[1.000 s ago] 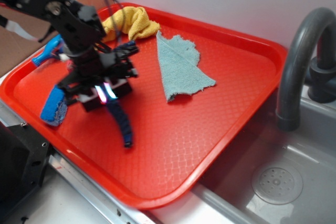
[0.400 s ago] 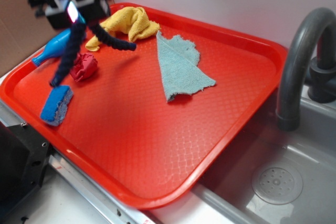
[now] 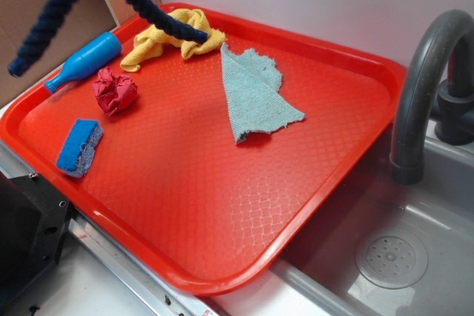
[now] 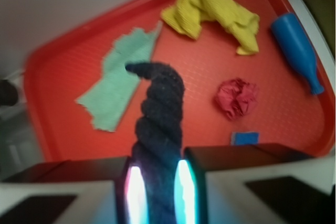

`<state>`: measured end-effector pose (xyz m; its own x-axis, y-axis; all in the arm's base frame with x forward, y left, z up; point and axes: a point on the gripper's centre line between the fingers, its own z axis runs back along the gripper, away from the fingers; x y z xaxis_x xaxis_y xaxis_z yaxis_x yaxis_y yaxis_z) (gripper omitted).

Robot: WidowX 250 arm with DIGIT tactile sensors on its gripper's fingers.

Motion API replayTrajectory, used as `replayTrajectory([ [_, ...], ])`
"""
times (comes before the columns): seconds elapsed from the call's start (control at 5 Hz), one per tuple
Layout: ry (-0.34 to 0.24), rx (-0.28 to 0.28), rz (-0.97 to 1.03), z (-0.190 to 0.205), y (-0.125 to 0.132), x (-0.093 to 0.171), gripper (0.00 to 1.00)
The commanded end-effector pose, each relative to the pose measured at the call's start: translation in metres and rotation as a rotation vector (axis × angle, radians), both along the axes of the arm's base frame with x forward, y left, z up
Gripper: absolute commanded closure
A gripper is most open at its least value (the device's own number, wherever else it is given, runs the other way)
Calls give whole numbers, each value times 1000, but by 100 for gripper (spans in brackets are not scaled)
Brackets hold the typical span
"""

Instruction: Grab the blue rope.

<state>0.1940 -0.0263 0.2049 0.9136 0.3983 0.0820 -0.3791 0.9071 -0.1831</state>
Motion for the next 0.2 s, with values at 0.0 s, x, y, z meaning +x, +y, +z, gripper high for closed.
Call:
replayTrajectory([
  [0.0,113,-44,-26,-3,9,12,100],
])
